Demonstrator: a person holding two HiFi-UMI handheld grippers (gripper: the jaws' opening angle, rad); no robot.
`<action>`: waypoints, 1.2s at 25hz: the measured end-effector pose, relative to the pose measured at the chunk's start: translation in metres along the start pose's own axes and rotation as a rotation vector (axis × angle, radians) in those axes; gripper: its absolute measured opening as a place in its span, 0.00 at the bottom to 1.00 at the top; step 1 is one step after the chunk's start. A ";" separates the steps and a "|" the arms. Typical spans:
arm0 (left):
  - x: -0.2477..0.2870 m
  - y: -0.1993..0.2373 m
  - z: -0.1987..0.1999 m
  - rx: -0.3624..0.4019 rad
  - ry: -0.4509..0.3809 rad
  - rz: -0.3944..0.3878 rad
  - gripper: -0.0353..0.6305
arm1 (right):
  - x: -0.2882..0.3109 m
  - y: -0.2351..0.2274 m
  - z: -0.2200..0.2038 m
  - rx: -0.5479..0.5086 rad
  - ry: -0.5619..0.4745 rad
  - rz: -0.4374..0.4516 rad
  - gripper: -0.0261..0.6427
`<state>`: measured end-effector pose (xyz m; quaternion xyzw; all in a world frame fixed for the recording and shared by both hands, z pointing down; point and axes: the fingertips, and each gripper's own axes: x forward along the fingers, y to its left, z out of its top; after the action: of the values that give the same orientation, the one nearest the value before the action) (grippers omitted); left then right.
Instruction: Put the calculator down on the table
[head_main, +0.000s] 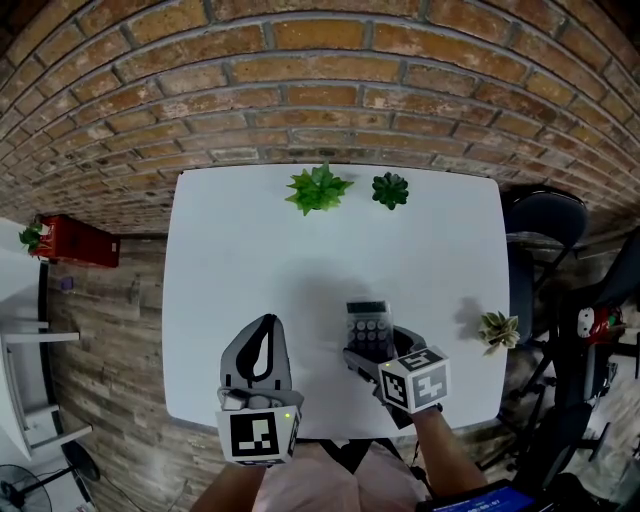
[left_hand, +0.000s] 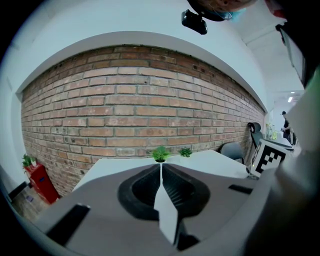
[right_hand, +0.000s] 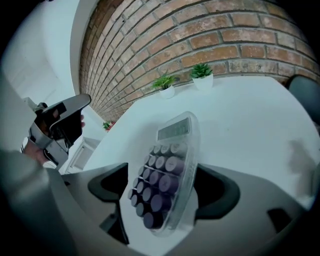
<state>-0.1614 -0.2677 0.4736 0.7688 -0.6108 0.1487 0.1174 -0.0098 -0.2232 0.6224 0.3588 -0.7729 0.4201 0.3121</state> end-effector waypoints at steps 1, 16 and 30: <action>0.000 -0.001 0.002 -0.004 -0.004 0.000 0.08 | 0.000 0.000 -0.002 -0.011 0.014 -0.003 0.68; -0.024 -0.032 0.031 0.019 -0.084 -0.004 0.08 | -0.038 0.004 0.000 -0.100 -0.015 -0.004 0.76; -0.090 -0.073 0.178 0.047 -0.400 -0.021 0.08 | -0.220 0.077 0.134 -0.309 -0.683 0.006 0.25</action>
<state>-0.0940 -0.2338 0.2750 0.7918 -0.6103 0.0061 -0.0229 0.0235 -0.2460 0.3567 0.4246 -0.8879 0.1553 0.0855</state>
